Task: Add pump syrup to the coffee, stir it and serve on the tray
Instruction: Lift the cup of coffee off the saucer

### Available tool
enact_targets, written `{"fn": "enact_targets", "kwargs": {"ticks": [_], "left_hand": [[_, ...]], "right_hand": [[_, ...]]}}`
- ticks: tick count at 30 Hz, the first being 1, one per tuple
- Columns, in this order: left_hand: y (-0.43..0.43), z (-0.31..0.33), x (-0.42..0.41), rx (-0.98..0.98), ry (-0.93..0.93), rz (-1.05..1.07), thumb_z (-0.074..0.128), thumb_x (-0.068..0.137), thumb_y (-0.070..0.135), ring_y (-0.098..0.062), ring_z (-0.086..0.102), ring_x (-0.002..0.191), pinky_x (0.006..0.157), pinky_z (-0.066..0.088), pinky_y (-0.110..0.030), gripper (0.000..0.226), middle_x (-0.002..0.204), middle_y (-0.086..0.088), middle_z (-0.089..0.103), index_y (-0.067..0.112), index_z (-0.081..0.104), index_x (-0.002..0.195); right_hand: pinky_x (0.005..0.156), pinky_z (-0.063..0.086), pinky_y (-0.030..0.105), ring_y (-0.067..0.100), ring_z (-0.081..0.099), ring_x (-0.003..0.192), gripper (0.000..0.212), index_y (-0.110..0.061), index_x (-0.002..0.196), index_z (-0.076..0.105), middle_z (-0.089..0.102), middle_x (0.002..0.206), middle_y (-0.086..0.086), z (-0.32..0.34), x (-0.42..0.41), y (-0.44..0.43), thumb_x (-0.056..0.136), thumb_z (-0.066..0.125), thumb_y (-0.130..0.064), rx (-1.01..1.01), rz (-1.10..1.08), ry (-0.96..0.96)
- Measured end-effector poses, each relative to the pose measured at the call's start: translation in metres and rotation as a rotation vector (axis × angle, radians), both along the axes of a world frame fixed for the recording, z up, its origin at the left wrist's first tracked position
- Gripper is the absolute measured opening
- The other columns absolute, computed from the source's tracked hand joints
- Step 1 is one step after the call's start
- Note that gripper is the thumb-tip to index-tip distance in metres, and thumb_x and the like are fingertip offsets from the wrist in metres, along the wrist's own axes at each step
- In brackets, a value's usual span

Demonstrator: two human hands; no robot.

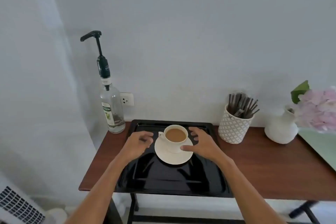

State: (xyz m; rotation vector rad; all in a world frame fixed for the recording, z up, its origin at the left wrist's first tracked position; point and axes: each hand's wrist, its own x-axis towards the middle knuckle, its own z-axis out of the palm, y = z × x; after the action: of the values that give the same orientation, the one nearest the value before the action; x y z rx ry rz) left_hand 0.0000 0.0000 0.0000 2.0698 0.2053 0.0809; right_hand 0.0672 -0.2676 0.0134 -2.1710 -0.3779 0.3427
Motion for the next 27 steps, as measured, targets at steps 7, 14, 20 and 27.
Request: {"fn": "enact_targets", "kwargs": {"ticks": [7, 14, 20, 27], "left_hand": [[-0.013, -0.013, 0.020, -0.214, -0.031, -0.007, 0.067, 0.096, 0.022, -0.010, 0.069, 0.078, 0.059, 0.053, -0.019, 0.021, 0.102, 0.003, 0.077, 0.022, 0.072, 0.116], [-0.010, -0.025, 0.031, -0.292, -0.055, -0.007, 0.073, 0.091, 0.027, -0.009, 0.067, 0.066, 0.051, 0.051, -0.022, 0.013, 0.089, 0.002, 0.079, 0.029, 0.078, 0.103], [-0.011, -0.033, 0.037, -0.395, -0.022, -0.027, 0.077, 0.086, 0.034, -0.010, 0.062, 0.062, 0.050, 0.049, -0.023, 0.015, 0.082, -0.006, 0.076, 0.026, 0.081, 0.099], [-0.012, -0.038, 0.042, -0.461, -0.012, -0.049, 0.082, 0.077, 0.039, -0.015, 0.061, 0.059, 0.051, 0.051, -0.025, 0.025, 0.075, -0.014, 0.072, 0.019, 0.080, 0.091]], "right_hand": [[0.085, 0.047, 0.022, 0.009, 0.061, 0.110, 0.083, -0.034, 0.134, 0.055, 0.064, 0.126, -0.014, -0.019, 0.011, 0.021, 0.061, 0.095, -0.040, 0.055, 0.001, -0.053], [0.093, 0.054, 0.033, 0.010, 0.064, 0.111, 0.080, -0.036, 0.133, 0.057, 0.068, 0.124, -0.015, -0.027, 0.014, 0.022, 0.063, 0.095, -0.041, 0.106, -0.001, -0.047], [0.094, 0.053, 0.030, 0.004, 0.062, 0.113, 0.080, -0.038, 0.132, 0.056, 0.066, 0.123, -0.019, -0.034, 0.022, 0.018, 0.063, 0.095, -0.042, 0.119, 0.030, -0.030], [0.096, 0.058, 0.038, -0.001, 0.062, 0.111, 0.080, -0.042, 0.130, 0.056, 0.066, 0.120, -0.025, -0.035, 0.032, 0.015, 0.061, 0.097, -0.042, 0.132, 0.087, -0.002]]}}
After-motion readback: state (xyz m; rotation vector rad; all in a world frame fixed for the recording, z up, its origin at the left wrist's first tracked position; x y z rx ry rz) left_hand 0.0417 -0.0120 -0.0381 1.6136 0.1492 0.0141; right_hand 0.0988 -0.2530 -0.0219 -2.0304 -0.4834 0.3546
